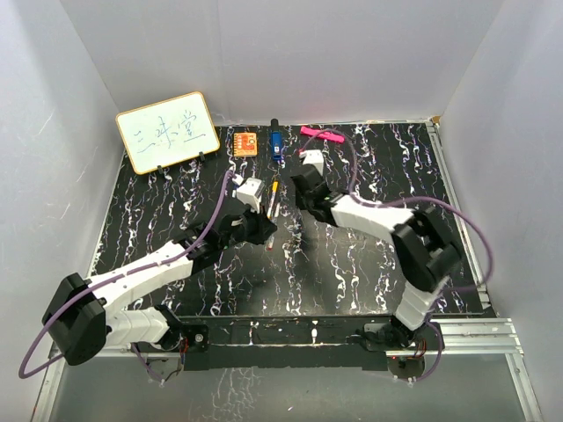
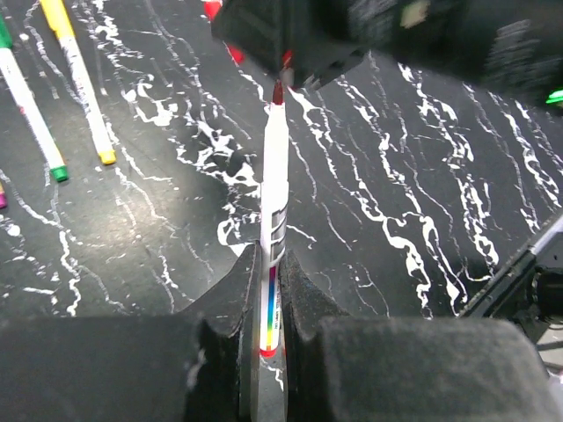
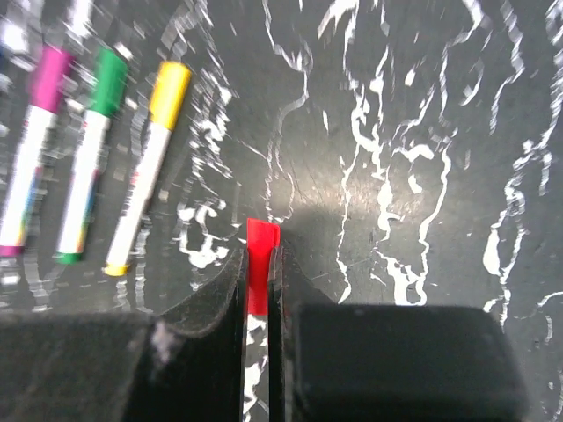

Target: Insert the pens into the pen caps

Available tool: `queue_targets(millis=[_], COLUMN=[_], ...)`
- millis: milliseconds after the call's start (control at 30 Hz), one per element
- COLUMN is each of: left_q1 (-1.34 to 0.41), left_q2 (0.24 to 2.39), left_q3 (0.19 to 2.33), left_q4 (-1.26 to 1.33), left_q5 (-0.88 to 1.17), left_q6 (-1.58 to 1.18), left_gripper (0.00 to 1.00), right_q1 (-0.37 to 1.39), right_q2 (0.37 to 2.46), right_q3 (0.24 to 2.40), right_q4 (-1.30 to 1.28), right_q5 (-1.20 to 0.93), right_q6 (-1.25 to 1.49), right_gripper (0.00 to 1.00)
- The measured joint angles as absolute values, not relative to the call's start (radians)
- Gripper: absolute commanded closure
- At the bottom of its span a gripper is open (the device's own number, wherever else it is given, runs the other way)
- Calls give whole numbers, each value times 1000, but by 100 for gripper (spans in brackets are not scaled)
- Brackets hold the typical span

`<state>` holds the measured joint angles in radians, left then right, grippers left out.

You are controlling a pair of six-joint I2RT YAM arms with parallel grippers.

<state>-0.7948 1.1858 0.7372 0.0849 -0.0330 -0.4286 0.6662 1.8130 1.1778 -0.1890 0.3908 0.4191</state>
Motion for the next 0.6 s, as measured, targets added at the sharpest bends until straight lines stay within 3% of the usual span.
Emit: queue_targets(millis=[333,600], left_q1=[-795,-795], left_q2=[1228,1307], left_q3=[639,650], left_q4=[343,502], left_q5=[110,183], left_q6=[-496,-560], left_gripper=[100,100], right_q1=[653,653], right_q2=[1286,1188], right_q3=[770,549], right_q4=[371,710], right_q5=[327,205], right_q6=[386,400], right_gripper=[100,100])
